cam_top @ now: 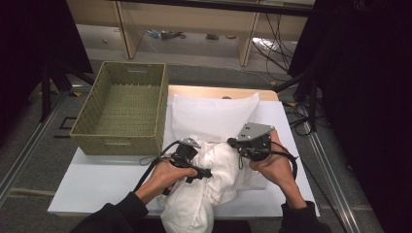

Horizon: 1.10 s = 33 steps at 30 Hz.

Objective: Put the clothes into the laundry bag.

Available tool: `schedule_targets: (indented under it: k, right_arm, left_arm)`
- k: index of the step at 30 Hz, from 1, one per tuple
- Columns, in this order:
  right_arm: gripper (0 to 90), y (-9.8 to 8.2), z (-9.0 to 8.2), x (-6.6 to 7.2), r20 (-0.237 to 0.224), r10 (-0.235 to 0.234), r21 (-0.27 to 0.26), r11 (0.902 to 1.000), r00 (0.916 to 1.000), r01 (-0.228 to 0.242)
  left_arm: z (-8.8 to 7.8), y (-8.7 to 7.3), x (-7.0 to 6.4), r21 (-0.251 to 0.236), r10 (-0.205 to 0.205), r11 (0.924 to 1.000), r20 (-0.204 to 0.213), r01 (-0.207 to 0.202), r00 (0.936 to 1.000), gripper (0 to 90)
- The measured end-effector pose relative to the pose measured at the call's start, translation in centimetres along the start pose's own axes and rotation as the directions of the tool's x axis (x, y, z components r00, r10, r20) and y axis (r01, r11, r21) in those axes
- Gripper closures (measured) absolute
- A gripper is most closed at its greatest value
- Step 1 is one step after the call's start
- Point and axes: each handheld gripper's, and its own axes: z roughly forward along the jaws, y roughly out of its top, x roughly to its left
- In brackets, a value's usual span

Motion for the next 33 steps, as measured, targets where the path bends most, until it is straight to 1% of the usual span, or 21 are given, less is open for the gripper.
schedule_targets:
  k: [3,6,7,8,11,12,13,14,15,16,17,18,19,20,22,24,25,27,29,31,33]
  right_arm:
    - [90.0,-0.1,-0.1,0.2,-0.003,0.007,0.005,1.0,1.0,-0.007]
    - [90.0,-0.3,0.2,0.4,-0.002,0.008,0.024,0.9997,1.0,-0.008]
    - [90.0,-0.3,0.1,0.5,-0.01,0.024,0.032,0.9992,0.9997,-0.024]
    - [90.0,-0.3,-0.1,0.6,-0.016,0.014,0.025,0.9996,0.9998,-0.014]
    - [90.0,-0.1,-0.4,1.2,-0.041,0.015,0.023,0.9996,0.999,-0.014]
    - [90.0,-0.1,-0.4,1.6,-0.045,0.012,0.03,0.9995,0.9989,-0.01]
    - [90.0,-0.2,-0.4,1.9,-0.049,0.01,0.034,0.9994,0.9988,-0.008]
    - [90.0,-0.6,-0.2,2.3,-0.066,0.002,0.042,0.9991,0.9978,0.001]
    - [90.0,-0.9,-0.1,2.3,-0.078,-0.003,0.048,0.9988,0.9969,0.007]
    - [90.0,-1.5,0.1,2.0,-0.072,0.009,0.048,0.9988,0.9973,-0.006]
    - [90.0,-1.6,0.1,1.8,-0.064,0.009,0.047,0.9989,0.9979,-0.006]
    - [90.0,-1.7,-0.1,1.8,-0.06,0.025,0.046,0.9987,0.9979,-0.022]
    - [90.0,-1.7,-0.1,1.8,-0.06,0.025,0.046,0.9987,0.9979,-0.022]
    - [90.0,-1.6,-0.2,1.7,-0.058,0.013,0.034,0.9993,0.9982,-0.011]
    - [90.0,-1.6,-0.3,1.5,-0.056,0.009,0.031,0.9995,0.9984,-0.007]
    - [90.0,-1.5,-0.4,1.5,-0.054,0.015,0.029,0.9995,0.9984,-0.013]
    - [90.0,-1.5,-0.4,1.5,-0.054,0.014,0.029,0.9995,0.9984,-0.013]
    - [90.0,-1.5,-0.4,1.5,-0.049,0.017,0.028,0.9995,0.9987,-0.015]
    - [90.0,-1.4,-0.4,1.5,-0.05,0.016,0.028,0.9995,0.9986,-0.015]
    - [90.0,-1.3,-0.3,1.5,-0.047,0.017,0.028,0.9995,0.9987,-0.016]
    - [90.0,-1.2,-0.2,1.3,-0.042,0.014,0.026,0.9996,0.999,-0.013]
  left_arm:
    - [0.2,0.0,0.0,0.008,0.003,1.0,-0.018,-0.003,0.9998,51.0]
    - [2.3,-0.2,-0.5,0.042,0.013,0.9991,-0.029,-0.012,0.9995,50.6]
    - [3.0,-0.2,-0.6,0.05,0.019,0.9986,-0.023,-0.018,0.9995,49.9]
    - [3.6,-0.1,-0.8,0.044,0.012,0.999,-0.026,-0.011,0.9996,47.8]
    - [4.7,-0.1,-0.8,0.037,0.019,0.9992,-0.036,-0.017,0.9992,45.3]
    - [4.6,-0.2,-0.7,0.056,0.039,0.9978,-0.041,-0.036,0.9984,44.5]
    - [4.5,-0.3,-0.6,0.04,0.026,0.9989,-0.032,-0.025,0.9992,43.7]
    - [4.5,-0.4,-0.7,-0.003,-0.016,0.9999,-0.024,0.016,0.9996,41.9]
    - [4.2,-0.6,-0.8,-0.011,-0.018,0.9998,-0.012,0.018,0.9998,39.7]
    - [3.1,-0.5,-0.9,-0.007,0.004,1.0,0.007,-0.004,1.0,32.0]
    - [3.1,-0.5,-0.9,-0.007,0.004,1.0,0.007,-0.004,1.0,29.3]
    - [2.3,-0.4,-1.0,-0.025,-0.003,0.9997,0.016,0.004,0.9999,27.1]
    - [1.3,-0.2,-1.0,-0.031,-0.026,0.9992,0.017,0.026,0.9995,27.1]
    - [0.1,-0.1,-1.2,-0.053,-0.024,0.9983,0.008,0.024,0.9997,22.7]
    - [-1.9,0.0,-1.5,-0.069,0.025,0.9973,-0.019,-0.026,0.9995,21.0]
    - [-3.6,0.0,-1.5,-0.094,0.047,0.9944,-0.01,-0.048,0.9988,18.7]
    - [-4.6,0.0,-1.1,-0.116,0.05,0.992,0.0,-0.05,0.9987,18.7]
    - [-5.7,0.1,-0.2,-0.151,0.023,0.9882,-0.039,-0.029,0.999,18.9]
    - [-6.1,0.1,1.4,-0.161,-0.003,0.987,-0.093,-0.012,0.9957,19.8]
    - [-5.1,-0.3,3.9,-0.15,-0.042,0.9886,-0.191,0.014,0.9807,21.6]
    - [-3.7,-0.8,5.5,-0.099,-0.045,0.9948,-0.226,0.023,0.9732,23.6]
